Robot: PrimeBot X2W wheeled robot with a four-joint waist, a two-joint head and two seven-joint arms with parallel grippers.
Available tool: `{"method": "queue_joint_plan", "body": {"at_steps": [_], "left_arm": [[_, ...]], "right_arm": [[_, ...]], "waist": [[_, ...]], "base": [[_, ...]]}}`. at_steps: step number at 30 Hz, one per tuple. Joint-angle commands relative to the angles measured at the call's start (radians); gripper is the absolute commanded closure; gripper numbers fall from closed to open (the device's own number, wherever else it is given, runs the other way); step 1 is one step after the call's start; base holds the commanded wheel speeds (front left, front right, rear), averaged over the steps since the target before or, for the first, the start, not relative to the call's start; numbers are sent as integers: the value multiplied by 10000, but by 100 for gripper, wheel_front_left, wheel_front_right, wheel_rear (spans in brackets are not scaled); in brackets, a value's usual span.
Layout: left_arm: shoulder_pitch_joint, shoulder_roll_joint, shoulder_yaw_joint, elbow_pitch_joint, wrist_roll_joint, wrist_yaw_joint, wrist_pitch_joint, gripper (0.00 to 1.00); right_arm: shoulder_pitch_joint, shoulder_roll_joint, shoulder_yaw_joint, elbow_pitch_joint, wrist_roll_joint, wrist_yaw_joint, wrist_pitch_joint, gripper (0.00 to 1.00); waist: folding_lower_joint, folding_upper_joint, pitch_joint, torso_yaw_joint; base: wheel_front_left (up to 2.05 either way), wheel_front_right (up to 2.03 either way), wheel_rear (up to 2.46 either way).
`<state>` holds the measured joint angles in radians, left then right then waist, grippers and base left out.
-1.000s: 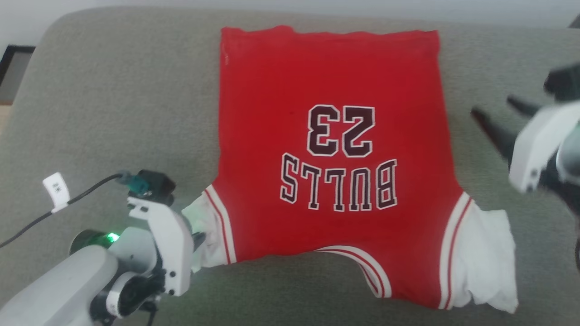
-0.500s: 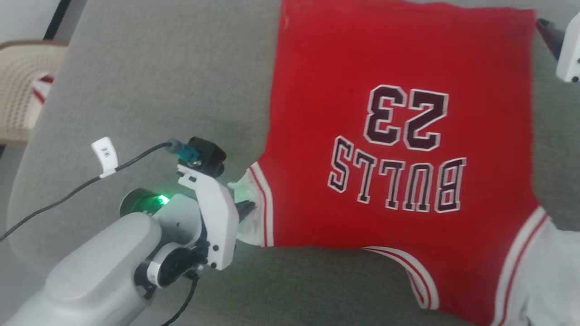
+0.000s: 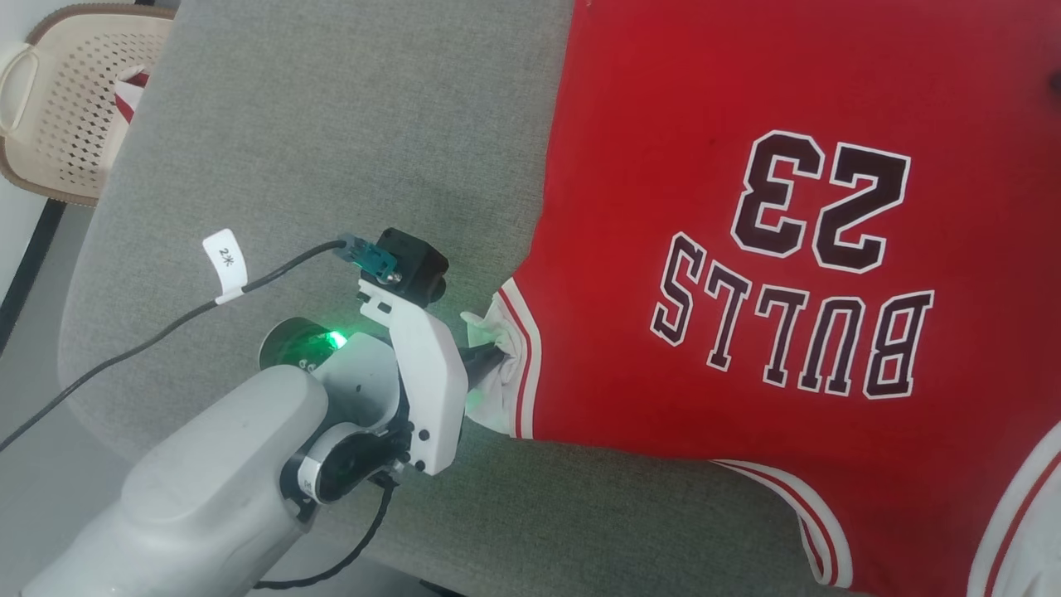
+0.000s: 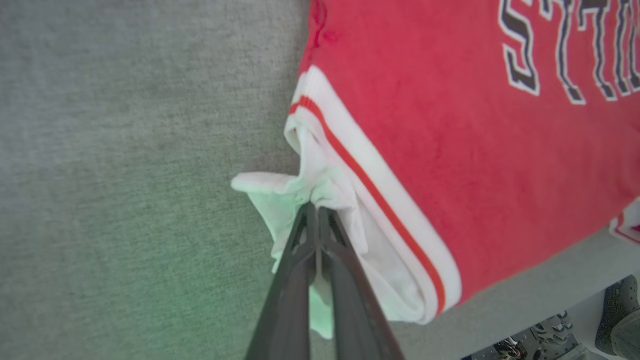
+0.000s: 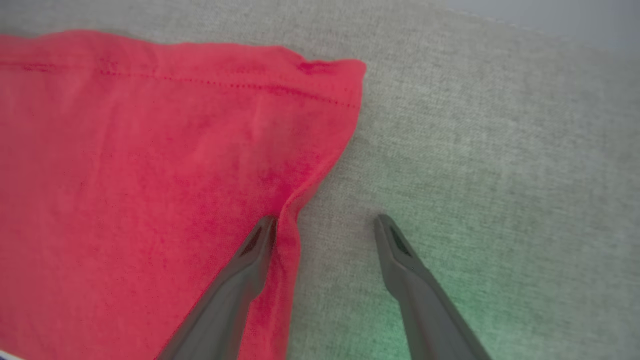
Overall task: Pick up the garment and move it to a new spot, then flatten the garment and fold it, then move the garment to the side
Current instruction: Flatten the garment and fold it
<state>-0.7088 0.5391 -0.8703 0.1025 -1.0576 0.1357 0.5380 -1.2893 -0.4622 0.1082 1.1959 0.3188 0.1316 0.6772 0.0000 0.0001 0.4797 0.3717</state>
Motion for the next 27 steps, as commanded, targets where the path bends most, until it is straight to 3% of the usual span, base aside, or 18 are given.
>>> {"method": "queue_joint_plan", "body": {"at_steps": [1,3,4,10,16,21,27], "left_arm": [[-62,-31,-69,177,21,-20,-27,100],[-86,-84,-84,288,5,-52,-45,100],[-76,-116,-81,340,-32,-95,-56,100],[-19,-103,-84,711,-98,-158,-86,100],[295,305,53,794,-173,-52,-124,100],[559,659,155,657,-283,117,-70,100],[877,1046,200,392,-393,368,37,100]], "right_arm": [[486,70,23,509,-175,-16,252,0],[495,154,32,724,-329,-16,446,0],[524,175,112,785,-422,-17,486,99],[513,210,193,804,-576,-17,-14,100],[1216,740,1216,-79,70,-7,32,100],[2456,677,2414,-1716,1357,-7,279,100],[4369,-273,3490,-4454,3060,-8,671,100]], "waist": [[0,-1,39,36],[0,-1,66,51],[0,-1,73,48],[0,-1,-155,-137],[0,-1,-854,-780],[0,-1,-1353,-1346],[0,-1,-1848,-1944]], "base": [[0,0,0],[0,0,0],[0,0,0],[0,0,0],[0,0,0],[0,0,0],[0,0,0]]}}
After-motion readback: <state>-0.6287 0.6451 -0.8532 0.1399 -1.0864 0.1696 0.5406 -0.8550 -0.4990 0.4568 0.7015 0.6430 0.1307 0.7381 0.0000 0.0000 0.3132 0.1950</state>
